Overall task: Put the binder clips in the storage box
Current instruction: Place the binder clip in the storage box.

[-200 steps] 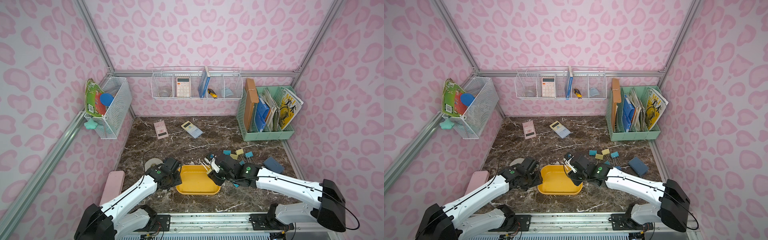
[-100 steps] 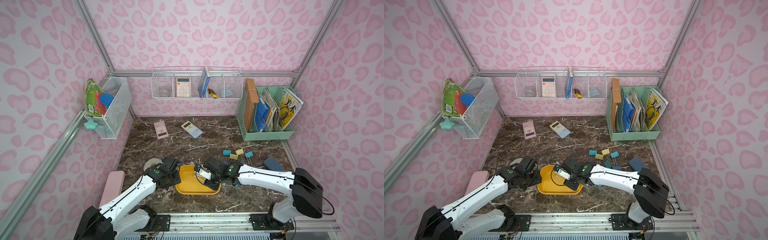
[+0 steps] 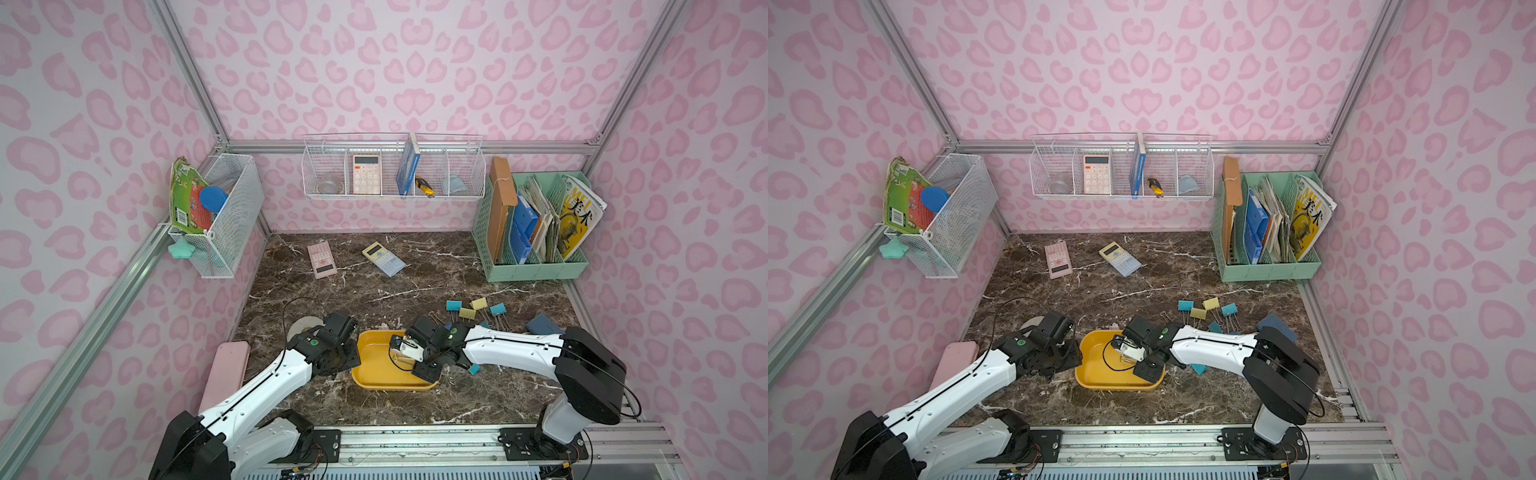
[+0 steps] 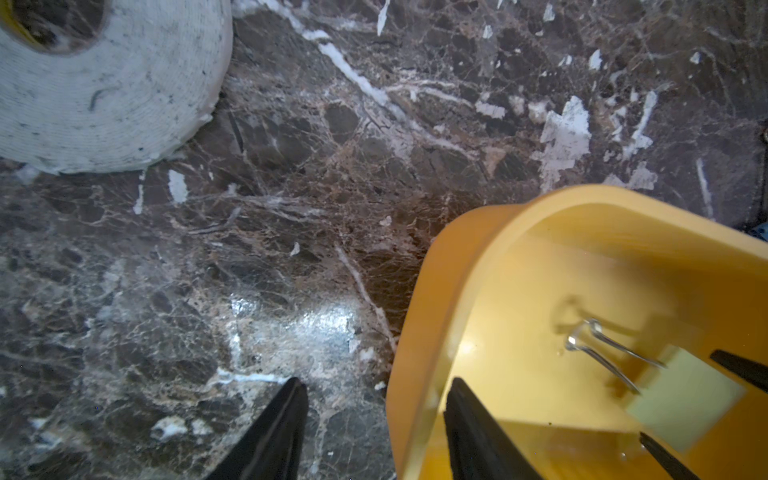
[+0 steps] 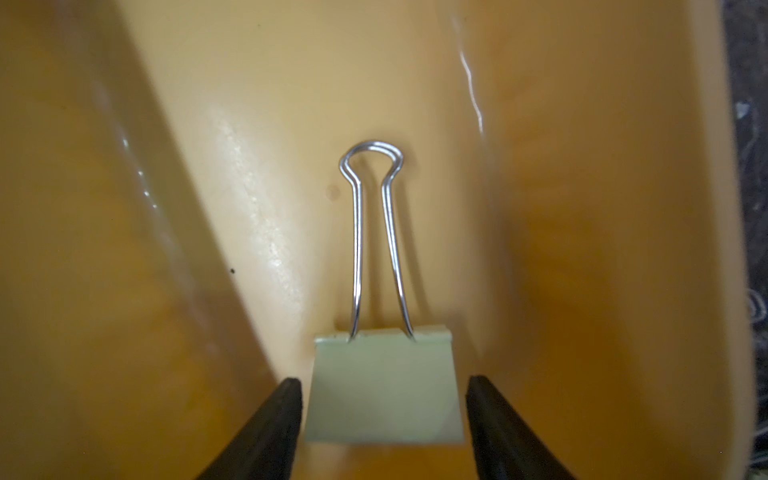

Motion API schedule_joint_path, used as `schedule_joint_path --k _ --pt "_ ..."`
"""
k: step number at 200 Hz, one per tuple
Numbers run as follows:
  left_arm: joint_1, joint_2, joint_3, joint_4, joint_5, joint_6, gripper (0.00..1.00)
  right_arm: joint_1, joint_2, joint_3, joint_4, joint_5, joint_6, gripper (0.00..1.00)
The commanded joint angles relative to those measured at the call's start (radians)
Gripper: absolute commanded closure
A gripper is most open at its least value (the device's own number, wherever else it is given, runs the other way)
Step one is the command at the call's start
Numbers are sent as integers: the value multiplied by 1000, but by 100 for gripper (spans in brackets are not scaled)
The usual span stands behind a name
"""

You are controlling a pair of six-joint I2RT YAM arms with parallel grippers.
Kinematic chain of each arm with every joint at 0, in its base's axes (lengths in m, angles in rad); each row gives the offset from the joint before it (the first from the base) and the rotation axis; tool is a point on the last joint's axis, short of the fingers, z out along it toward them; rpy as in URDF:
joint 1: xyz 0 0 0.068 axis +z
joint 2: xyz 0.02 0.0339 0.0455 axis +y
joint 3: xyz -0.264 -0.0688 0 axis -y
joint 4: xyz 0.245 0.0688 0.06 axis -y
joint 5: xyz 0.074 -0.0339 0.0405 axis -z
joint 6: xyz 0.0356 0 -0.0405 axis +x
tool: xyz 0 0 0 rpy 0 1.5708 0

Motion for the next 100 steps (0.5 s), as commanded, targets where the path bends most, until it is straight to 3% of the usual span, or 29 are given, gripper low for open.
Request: schedule_joint_path --k 1,31,53,68,100 --pt "2 7 9 -8 -5 18 42 -7 -14 -2 12 3 -21 19" --pt "2 19 12 -10 -6 18 43 -14 -51 19 31 -1 -19 15" --pt "2 27 16 -2 -2 21 43 -51 -137 27 85 -80 21 16" --pt "2 41 26 -4 -2 23 43 -121 -199 40 110 -126 98 18" --pt "3 47 33 4 5 21 43 -335 -309 6 121 -58 359 18"
